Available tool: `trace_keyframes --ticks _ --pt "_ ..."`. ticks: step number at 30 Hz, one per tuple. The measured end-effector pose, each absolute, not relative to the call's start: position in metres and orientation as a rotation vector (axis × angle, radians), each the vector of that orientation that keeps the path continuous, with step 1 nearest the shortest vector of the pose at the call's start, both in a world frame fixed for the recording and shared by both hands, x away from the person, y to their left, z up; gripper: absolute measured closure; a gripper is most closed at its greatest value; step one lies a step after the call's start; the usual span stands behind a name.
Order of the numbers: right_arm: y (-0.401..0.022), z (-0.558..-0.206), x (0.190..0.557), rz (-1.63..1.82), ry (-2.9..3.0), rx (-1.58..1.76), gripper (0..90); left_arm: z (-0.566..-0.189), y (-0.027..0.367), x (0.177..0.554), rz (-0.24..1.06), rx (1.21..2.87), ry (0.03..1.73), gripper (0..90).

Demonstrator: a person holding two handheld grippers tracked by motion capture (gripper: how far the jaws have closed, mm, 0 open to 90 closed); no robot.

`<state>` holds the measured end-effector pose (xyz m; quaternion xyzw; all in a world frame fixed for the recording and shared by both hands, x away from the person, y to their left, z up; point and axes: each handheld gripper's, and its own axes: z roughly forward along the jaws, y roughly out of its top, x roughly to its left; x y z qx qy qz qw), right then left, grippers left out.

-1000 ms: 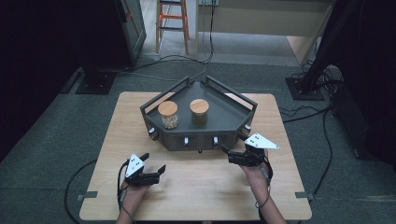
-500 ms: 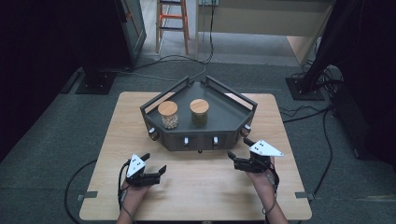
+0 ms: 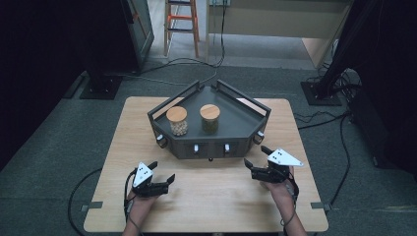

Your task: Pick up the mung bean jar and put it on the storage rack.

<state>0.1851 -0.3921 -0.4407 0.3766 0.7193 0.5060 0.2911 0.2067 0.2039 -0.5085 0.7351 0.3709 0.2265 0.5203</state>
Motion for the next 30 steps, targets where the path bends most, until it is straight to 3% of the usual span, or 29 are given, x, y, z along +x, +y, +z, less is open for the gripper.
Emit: trace_keyframes --ticks 30 --pt "-0.406 -0.451 0.179 1.283 1.895 1.069 16.3 -0.508 0.203 0.206 0.542 1.769 0.889 10.6"
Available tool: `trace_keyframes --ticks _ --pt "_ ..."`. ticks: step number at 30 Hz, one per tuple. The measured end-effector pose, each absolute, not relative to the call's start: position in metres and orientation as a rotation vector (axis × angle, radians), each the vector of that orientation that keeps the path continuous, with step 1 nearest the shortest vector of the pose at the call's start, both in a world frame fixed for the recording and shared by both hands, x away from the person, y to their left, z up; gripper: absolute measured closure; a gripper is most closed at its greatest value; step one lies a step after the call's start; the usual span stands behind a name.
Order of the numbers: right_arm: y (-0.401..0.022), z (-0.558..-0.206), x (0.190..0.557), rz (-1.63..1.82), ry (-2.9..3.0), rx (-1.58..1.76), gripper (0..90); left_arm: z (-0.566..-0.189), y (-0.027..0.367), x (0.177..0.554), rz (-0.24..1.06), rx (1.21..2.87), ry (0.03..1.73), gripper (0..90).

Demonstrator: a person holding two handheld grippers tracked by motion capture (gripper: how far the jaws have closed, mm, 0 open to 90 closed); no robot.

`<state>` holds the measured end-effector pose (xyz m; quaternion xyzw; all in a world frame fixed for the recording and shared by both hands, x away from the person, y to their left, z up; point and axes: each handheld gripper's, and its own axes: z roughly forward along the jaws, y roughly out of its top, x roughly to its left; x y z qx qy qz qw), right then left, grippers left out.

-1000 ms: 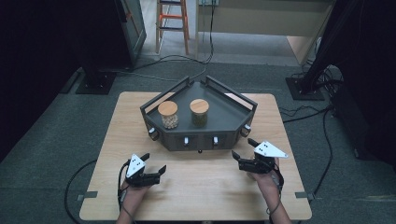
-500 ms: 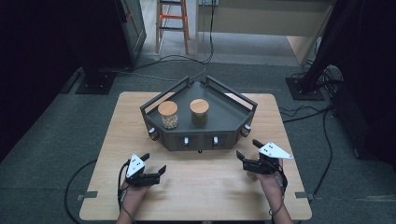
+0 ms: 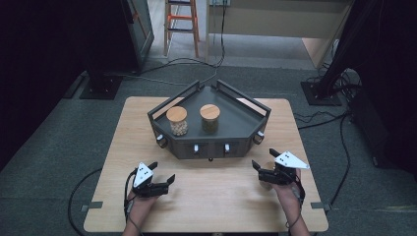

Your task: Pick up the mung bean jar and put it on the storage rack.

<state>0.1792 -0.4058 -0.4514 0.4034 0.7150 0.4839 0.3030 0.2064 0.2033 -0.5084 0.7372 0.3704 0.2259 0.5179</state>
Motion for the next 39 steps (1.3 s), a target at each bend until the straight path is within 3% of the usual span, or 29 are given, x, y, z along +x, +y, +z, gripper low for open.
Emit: trace_keyframes --ticks 39 --pt "-0.418 -0.467 0.154 1.231 1.882 1.156 14.0 -0.509 0.201 0.206 0.544 1.775 0.883 10.6"
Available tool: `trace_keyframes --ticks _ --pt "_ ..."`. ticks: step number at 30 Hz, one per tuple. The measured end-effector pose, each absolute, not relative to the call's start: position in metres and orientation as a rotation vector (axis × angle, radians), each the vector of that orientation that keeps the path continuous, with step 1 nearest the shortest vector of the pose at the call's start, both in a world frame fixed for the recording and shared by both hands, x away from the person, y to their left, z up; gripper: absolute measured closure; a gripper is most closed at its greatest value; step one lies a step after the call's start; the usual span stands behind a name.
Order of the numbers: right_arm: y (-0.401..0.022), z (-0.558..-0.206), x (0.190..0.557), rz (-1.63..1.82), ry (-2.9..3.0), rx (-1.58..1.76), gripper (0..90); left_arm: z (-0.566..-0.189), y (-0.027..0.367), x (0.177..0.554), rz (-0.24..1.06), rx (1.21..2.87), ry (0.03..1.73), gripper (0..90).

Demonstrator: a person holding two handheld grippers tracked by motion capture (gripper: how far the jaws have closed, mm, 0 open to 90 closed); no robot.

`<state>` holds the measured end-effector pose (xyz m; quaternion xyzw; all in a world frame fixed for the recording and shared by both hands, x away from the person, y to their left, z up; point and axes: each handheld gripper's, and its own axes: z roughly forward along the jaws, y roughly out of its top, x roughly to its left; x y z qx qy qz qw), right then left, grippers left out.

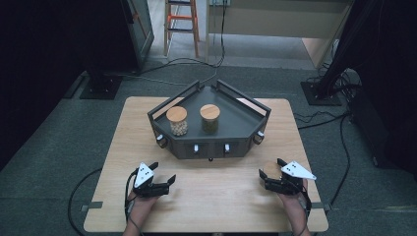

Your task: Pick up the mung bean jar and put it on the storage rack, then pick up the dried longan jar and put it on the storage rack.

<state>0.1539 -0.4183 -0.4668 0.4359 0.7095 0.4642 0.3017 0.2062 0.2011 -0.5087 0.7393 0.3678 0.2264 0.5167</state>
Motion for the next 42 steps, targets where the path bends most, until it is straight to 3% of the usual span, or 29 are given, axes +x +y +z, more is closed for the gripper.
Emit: trace_keyframes --ticks 42 --pt "-0.408 -0.48 0.151 1.108 1.902 1.192 12.2 -0.508 0.202 0.207 0.543 1.774 0.883 10.6"
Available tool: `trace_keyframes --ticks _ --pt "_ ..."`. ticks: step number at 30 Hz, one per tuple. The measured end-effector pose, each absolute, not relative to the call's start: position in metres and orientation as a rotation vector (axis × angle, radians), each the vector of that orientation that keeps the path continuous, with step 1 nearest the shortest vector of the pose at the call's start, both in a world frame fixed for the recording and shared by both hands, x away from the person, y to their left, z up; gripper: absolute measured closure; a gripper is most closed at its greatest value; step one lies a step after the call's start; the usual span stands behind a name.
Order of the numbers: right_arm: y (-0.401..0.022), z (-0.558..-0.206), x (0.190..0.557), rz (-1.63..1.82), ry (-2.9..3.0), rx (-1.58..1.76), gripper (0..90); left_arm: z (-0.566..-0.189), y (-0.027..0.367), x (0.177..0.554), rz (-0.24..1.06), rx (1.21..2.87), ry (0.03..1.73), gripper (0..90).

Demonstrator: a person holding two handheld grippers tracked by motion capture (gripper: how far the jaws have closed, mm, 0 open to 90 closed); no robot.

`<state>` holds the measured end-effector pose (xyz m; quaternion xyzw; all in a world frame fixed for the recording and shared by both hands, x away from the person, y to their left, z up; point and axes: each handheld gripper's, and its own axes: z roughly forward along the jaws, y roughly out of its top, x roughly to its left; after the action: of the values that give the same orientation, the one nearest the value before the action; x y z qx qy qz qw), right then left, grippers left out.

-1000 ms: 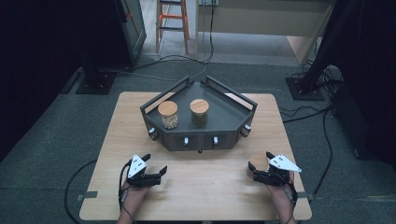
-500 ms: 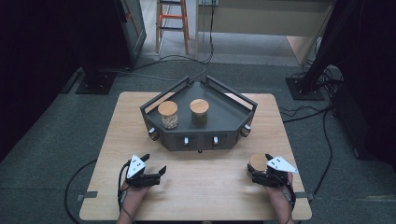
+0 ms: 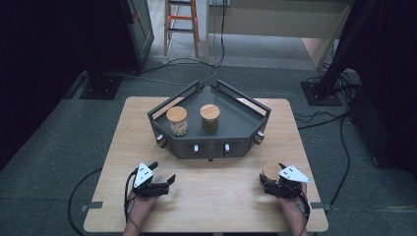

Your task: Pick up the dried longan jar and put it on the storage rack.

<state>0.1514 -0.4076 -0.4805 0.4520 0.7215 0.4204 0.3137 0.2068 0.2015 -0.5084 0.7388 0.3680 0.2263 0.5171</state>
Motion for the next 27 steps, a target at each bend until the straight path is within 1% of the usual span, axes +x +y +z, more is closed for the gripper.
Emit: trace_keyframes --ticks 17,20,27 --pt "-0.407 -0.487 0.154 1.105 1.916 1.213 12.3 -0.508 0.201 0.206 0.548 1.777 0.88 10.6" --pt "-0.41 -0.489 0.155 1.12 1.915 1.201 14.1 -0.508 0.202 0.206 0.548 1.776 0.88 10.6" --pt "-0.413 -0.492 0.158 1.117 1.923 1.217 14.2 -0.508 0.2 0.206 0.546 1.776 0.876 10.6"
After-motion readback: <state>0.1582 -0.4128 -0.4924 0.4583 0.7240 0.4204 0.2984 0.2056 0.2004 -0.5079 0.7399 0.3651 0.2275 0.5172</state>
